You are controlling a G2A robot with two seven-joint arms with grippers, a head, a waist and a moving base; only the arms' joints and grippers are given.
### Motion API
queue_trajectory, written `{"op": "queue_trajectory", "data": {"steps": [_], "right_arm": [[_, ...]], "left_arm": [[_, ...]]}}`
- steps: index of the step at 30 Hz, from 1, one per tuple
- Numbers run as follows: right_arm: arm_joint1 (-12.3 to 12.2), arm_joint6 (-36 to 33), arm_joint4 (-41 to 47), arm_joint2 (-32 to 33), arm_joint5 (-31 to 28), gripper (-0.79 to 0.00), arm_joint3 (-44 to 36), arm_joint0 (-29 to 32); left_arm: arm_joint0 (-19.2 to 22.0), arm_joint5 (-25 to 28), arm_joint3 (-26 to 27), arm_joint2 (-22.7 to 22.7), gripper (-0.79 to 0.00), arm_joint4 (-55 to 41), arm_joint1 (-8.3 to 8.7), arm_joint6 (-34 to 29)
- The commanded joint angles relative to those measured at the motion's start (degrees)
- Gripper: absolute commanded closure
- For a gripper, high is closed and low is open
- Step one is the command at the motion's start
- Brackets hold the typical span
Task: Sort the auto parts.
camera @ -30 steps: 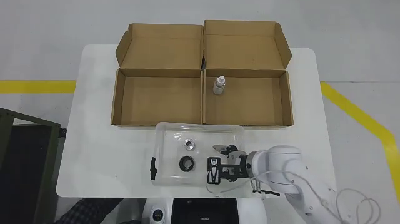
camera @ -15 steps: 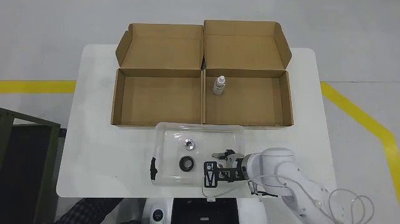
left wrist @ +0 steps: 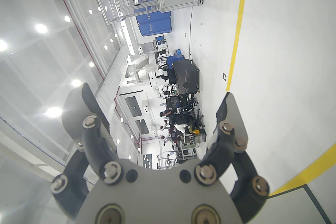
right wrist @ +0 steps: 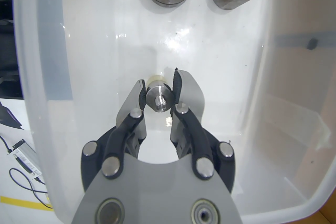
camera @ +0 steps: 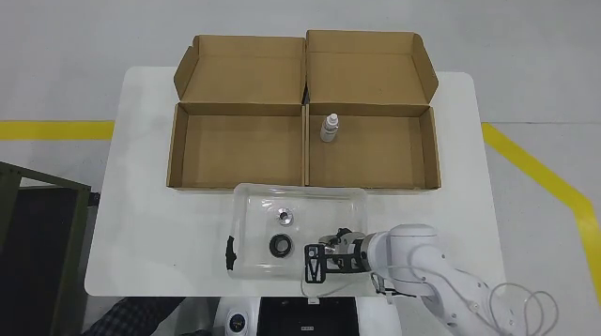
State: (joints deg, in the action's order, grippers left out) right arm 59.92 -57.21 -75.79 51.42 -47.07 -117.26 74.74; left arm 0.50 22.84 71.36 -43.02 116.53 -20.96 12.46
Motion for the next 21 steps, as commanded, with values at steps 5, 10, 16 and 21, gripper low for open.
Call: {"op": "queue_trajectory", "data": {"steps": [5, 10, 16, 21], "right_arm": [[-0.3, 2.3, 1.4, 0.9, 0.2, 0.000, -1.7, 0.3], [-0.6, 6.9, 3.1, 3.0, 1.0, 0.000, -1.8, 0.3], [-1.0, 14.3, 7.4, 5.5, 0.6, 0.000, -1.1, 0.6], [-1.3, 22.7, 13.2, 8.6, -1.8, 0.000, 0.7, 0.6]], "left_arm": [[0.0, 0.0, 0.0, 0.0, -0.785, 0.0, 0.00, 0.0], [0.0, 0.0, 0.0, 0.0, -0.785, 0.0, 0.00, 0.0], [0.0, 0.0, 0.0, 0.0, -0.785, 0.0, 0.00, 0.0], [0.0, 0.0, 0.0, 0.0, -0.785, 0.0, 0.00, 0.0]]}}
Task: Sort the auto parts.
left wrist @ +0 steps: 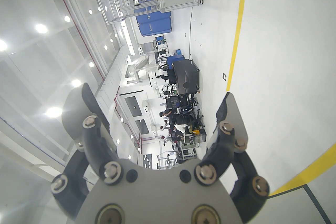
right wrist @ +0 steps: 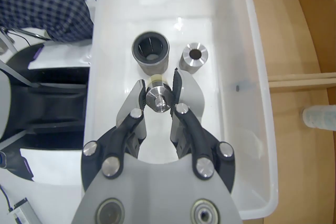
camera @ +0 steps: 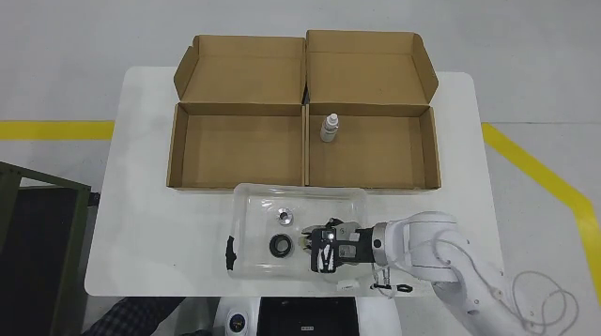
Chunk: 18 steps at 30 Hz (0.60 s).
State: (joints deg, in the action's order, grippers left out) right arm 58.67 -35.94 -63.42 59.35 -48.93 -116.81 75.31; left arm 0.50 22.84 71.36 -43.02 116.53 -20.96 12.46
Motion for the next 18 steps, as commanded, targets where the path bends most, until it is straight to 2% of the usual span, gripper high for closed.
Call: {"op": "queue_trajectory", "data": {"steps": [1, 13, 15, 18], "right_arm": [[-0.1, 2.9, 1.7, 1.3, 0.0, 0.000, 0.6, 0.1], [-0.2, 17.1, 13.1, 6.2, 1.0, 0.000, 4.4, 0.6], [-0.1, 20.6, 17.9, 6.3, -1.2, 0.000, 5.6, 0.7], [-0.2, 22.3, 21.1, 7.4, -2.6, 0.000, 7.5, 0.3]], "left_arm": [[0.0, 0.0, 0.0, 0.0, -0.785, 0.0, 0.00, 0.0], [0.0, 0.0, 0.0, 0.0, -0.785, 0.0, 0.00, 0.0], [0.0, 0.0, 0.0, 0.0, -0.785, 0.0, 0.00, 0.0], [0.0, 0.0, 0.0, 0.0, -0.785, 0.0, 0.00, 0.0]]}}
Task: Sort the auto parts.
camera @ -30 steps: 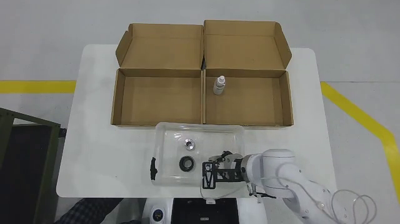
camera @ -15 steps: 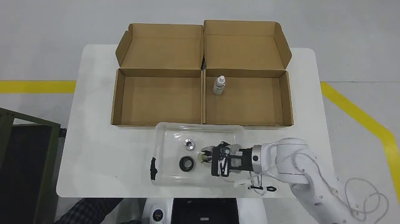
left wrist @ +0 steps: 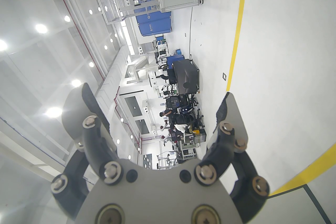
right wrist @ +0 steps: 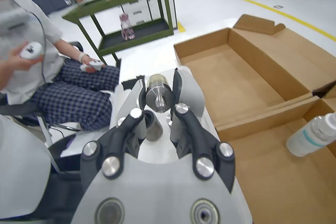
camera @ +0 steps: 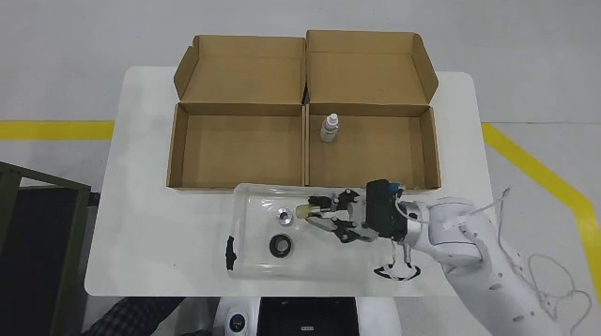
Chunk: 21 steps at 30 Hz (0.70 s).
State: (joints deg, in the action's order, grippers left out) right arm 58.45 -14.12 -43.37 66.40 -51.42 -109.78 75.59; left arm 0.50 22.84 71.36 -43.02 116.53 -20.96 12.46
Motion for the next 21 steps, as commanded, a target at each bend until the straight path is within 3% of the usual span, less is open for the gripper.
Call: {"op": "queue_trajectory", "data": {"steps": [1, 21], "right_arm": [[0.0, 1.2, 2.4, 0.7, -0.2, 0.000, 1.0, 0.1], [-0.1, 5.5, 8.4, 4.7, 0.9, 0.000, 2.0, 1.5]], "left_arm": [[0.0, 0.0, 0.0, 0.0, -0.785, 0.0, 0.00, 0.0], [0.0, 0.0, 0.0, 0.0, -0.785, 0.0, 0.00, 0.0]]}}
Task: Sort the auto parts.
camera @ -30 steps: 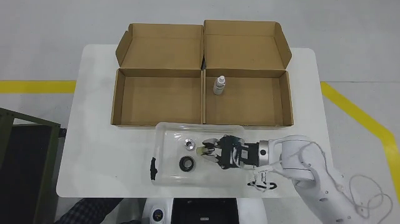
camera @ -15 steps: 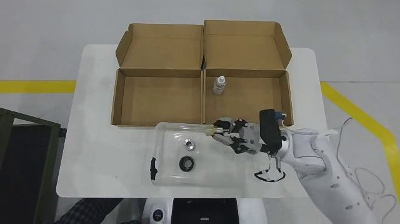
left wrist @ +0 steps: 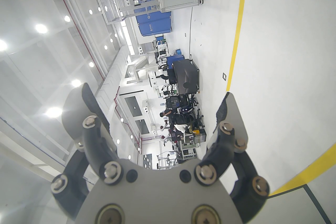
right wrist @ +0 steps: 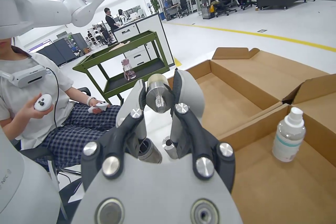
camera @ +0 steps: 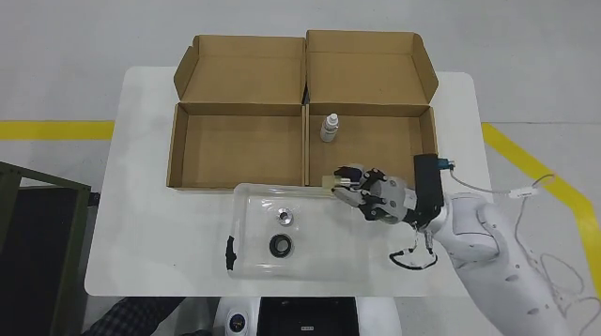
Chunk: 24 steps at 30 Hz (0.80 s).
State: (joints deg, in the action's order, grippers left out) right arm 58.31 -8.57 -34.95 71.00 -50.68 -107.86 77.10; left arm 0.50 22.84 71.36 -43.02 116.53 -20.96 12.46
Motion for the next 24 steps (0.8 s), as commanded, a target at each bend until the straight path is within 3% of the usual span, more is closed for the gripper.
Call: {"op": "queue_trajectory", "data": {"steps": [1, 6, 13, 24], "right_arm": [[0.0, -0.2, -0.3, 0.2, 0.5, 0.000, 0.0, 0.0], [0.0, -0.9, -4.9, 1.2, 3.8, 0.000, -0.8, 0.1], [0.3, -3.9, -17.3, 1.4, 13.3, 0.000, -2.5, -0.9], [0.8, -20.4, -26.1, -3.5, 16.7, 0.000, 1.9, -10.7]], "left_arm": [[0.0, 0.0, 0.0, 0.0, -0.785, 0.0, 0.00, 0.0], [0.0, 0.0, 0.0, 0.0, -0.785, 0.0, 0.00, 0.0], [0.0, 0.0, 0.0, 0.0, -0.785, 0.0, 0.00, 0.0], [0.0, 0.0, 0.0, 0.0, -0.785, 0.0, 0.00, 0.0]]}}
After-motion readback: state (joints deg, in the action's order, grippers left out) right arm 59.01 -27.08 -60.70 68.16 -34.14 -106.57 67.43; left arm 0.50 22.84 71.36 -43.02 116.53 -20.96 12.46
